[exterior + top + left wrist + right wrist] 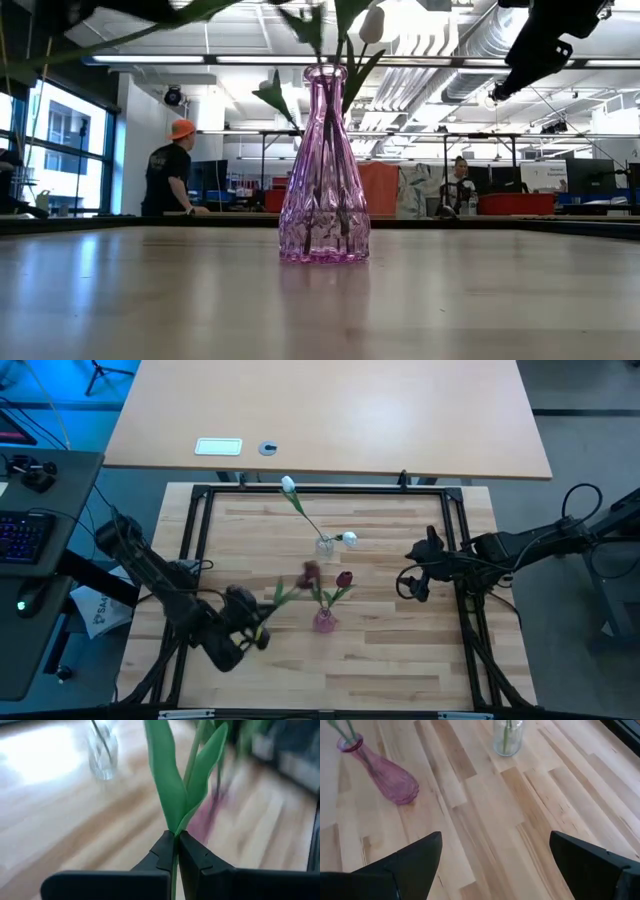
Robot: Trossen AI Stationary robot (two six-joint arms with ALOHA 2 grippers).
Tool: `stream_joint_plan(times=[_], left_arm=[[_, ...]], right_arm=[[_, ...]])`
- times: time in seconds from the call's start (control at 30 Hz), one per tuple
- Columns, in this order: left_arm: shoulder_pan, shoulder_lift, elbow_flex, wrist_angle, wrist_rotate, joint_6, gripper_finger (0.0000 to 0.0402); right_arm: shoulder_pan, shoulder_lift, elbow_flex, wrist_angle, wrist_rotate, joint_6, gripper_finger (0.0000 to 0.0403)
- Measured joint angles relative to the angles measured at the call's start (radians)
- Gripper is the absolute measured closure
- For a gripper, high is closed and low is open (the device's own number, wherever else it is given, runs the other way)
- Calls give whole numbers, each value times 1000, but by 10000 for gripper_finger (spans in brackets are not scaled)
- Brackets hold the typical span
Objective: Sort flowers into vase by color
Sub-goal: Put the red tulip into the pink vase
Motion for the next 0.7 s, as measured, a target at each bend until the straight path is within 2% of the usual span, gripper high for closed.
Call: stream_joint_plan(times=[0.07, 0.1, 0.13, 0.23, 0.3, 0.4, 0.47, 0.53, 0.63, 0.7], left_arm=[[24, -17, -30, 120, -78, 13, 401], [38, -20, -31, 190, -79, 66, 401], [47, -20, -30, 268, -49, 155, 401], [51, -16, -3, 425, 132, 417, 401], [29, -37, 34, 430, 200, 470, 401], [-13, -89, 73, 431, 209, 529, 401], [-36, -130, 91, 425, 167, 569, 401], [-41, -167, 115, 452, 68, 649, 401], [-5, -204, 124, 591, -91, 921, 401], [56, -205, 124, 693, -108, 1125, 401]], right_arm=[[0, 0, 0, 0, 10, 16, 39], [0, 0, 0, 0, 12, 24, 39], [0, 0, 0, 0, 13, 34, 39], [0, 0, 0, 0, 13, 53, 39], [0, 0, 0, 0, 19, 57, 39], [0, 0, 0, 0, 37, 61, 39], [0, 0, 0, 0, 49, 64, 39], [0, 0, 0, 0, 54, 64, 39], [0, 0, 0, 2, 71, 64, 39], [0, 0, 0, 13, 81, 64, 39]])
